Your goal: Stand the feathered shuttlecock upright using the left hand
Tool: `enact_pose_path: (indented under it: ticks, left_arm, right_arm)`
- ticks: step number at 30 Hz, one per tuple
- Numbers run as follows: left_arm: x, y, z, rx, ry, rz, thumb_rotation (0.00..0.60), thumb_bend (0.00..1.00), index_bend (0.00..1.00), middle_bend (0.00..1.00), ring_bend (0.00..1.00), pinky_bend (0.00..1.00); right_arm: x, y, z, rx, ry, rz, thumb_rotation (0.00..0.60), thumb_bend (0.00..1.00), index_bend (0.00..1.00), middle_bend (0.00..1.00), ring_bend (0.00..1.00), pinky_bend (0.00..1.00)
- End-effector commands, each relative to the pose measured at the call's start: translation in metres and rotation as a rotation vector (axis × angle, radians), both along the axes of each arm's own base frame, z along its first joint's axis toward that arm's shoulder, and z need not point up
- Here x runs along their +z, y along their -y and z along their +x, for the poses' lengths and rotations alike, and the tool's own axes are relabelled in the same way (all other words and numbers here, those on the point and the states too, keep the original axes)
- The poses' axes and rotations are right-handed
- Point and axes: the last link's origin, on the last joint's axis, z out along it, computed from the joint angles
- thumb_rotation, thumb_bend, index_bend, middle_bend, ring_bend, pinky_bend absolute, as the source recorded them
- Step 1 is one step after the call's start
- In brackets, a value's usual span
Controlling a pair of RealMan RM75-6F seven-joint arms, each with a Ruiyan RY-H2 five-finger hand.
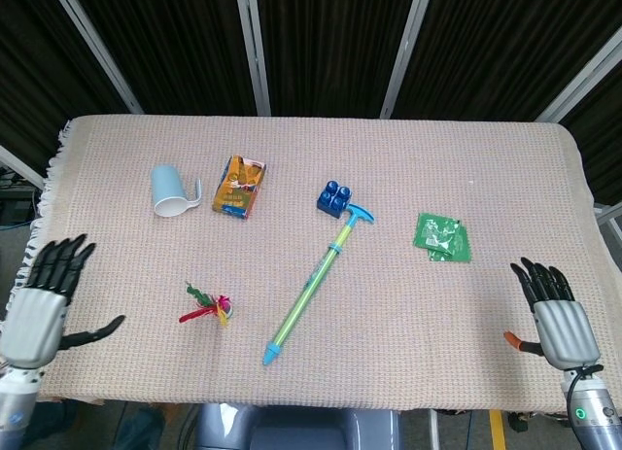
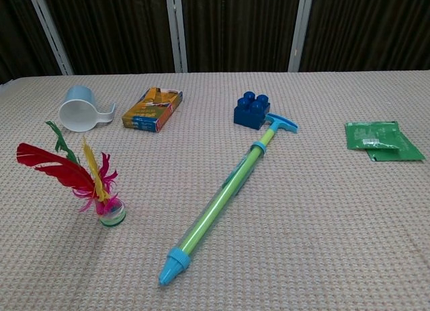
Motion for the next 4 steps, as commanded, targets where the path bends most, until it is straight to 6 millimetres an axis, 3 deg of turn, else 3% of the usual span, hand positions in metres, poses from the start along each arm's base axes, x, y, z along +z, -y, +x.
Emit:
enact_pose_path:
  ticks: [1,4]
  left_arm:
    - [0.008,0.036,-0.035,0.246,-0.071,0.030,0.384,0.15,0.00,0.00,0.00,0.00]
    - [0.000,0.037,-0.048,0.296,-0.074,0.046,0.386,0.15,0.00,0.00,0.00,0.00]
  right_arm:
    - [0.000,-0.001,0.000,-0.006,-0.007,0.003,0.600,0.08,0.00,0.00,0.00,0.00]
    - [-0.001,-0.001,0.000,-0.010,-0.013,0.003,0.600,0.08,0.00,0.00,0.00,0.00]
